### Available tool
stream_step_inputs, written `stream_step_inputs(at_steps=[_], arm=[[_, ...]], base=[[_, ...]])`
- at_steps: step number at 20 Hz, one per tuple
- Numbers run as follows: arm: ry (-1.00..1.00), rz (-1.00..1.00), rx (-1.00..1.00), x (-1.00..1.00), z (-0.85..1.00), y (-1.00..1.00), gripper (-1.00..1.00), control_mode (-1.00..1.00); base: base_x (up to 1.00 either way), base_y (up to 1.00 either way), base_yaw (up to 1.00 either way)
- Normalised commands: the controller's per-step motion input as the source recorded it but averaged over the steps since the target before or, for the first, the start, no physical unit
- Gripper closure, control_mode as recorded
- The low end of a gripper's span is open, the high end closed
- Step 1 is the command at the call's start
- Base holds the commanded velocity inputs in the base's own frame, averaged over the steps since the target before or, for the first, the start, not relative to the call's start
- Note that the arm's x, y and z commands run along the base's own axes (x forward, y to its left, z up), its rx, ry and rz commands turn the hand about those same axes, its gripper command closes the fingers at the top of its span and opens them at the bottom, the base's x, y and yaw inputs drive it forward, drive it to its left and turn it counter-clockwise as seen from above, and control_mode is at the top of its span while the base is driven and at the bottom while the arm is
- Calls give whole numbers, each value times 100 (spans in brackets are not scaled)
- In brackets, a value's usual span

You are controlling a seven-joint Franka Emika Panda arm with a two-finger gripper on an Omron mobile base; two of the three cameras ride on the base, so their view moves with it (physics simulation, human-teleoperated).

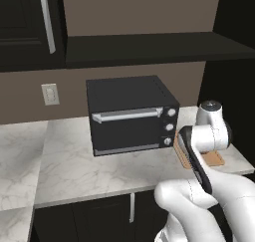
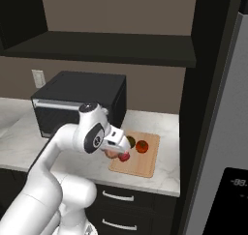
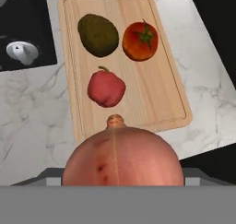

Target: Place the avocado, onion, tomato, and bell pepper on the cutting board.

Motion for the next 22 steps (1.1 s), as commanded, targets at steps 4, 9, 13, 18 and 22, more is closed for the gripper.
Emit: stream_step_inputs(at_steps=[4, 9, 13, 18, 22], arm=[[1, -7, 2, 0, -2, -59, 100, -100], [6, -5, 6, 17, -3, -35, 100, -100], [9, -4, 6, 33, -14, -36, 100, -100], [7, -3, 6, 36, -24, -40, 100, -100], [8, -2, 4, 37, -26, -30, 100, -100]], base=[[0, 0, 0], [0, 0, 0], [0, 0, 0], [0, 0, 0], [0, 0, 0]])
